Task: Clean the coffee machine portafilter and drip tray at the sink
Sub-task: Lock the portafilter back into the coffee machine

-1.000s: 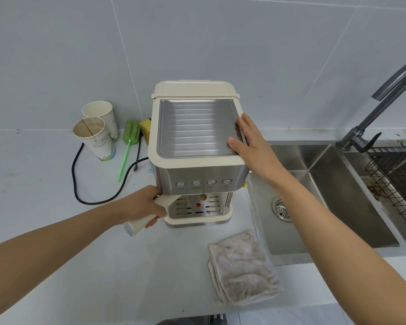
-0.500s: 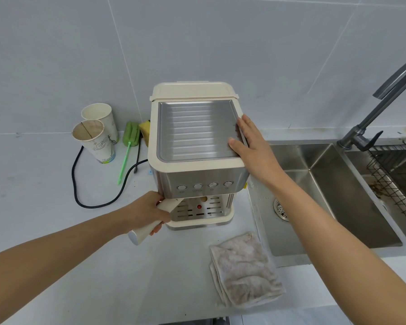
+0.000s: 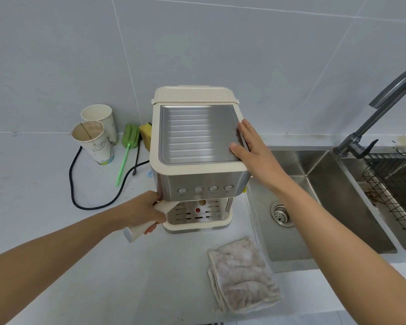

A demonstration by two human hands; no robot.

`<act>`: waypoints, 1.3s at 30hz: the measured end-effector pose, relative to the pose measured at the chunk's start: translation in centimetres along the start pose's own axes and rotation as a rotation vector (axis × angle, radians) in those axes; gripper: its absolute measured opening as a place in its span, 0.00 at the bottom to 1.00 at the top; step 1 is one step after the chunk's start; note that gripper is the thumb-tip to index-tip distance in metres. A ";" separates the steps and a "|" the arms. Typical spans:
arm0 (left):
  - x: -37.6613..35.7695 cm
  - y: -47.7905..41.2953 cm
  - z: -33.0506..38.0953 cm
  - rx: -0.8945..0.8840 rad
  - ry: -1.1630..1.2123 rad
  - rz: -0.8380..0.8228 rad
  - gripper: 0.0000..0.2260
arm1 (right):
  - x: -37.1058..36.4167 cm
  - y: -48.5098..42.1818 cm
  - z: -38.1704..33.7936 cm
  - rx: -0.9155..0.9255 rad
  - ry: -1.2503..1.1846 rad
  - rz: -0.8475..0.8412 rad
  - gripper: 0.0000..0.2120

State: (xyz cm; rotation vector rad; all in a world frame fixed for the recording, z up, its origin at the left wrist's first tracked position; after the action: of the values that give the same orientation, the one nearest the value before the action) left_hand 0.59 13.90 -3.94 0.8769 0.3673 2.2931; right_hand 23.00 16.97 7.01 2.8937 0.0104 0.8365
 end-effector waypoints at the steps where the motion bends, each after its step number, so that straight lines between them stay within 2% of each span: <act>1: 0.2 -0.1 -0.1 -0.007 -0.016 -0.004 0.07 | 0.0 -0.1 0.1 0.001 0.000 -0.003 0.30; 5: 0.7 -0.7 -0.5 -0.048 -0.081 -0.016 0.09 | 0.0 -0.2 0.2 -0.003 -0.018 -0.023 0.30; 19: -0.9 -0.6 -0.9 -0.044 0.041 0.018 0.07 | 0.0 -0.4 0.3 -0.016 -0.043 -0.038 0.30; 24: -2.1 -0.2 -0.2 -0.032 0.138 0.066 0.05 | 0.0 -0.3 0.2 -0.012 -0.045 -0.028 0.29; 32: -4.7 0.0 0.9 -0.026 0.324 0.223 0.13 | 0.0 -0.5 0.2 -0.001 -0.030 -0.019 0.29; 39: -6.3 -0.1 1.7 -0.007 0.390 0.299 0.12 | 0.0 -0.3 0.0 -0.002 -0.033 -0.020 0.29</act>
State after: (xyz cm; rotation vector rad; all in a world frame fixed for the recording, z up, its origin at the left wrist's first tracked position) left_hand 5.35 9.84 -5.82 0.5009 0.4170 2.7463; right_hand 22.97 17.25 7.01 2.8995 0.0355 0.7852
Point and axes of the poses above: each hand's wrist, its own y-axis away from the middle knuckle, its own x-axis out of the back of the hand, z = x × y, the point moved 7 cm from there along -y, towards the middle knuckle, and after that the axes turned 10 degrees about -x, right-handed, at the moved point
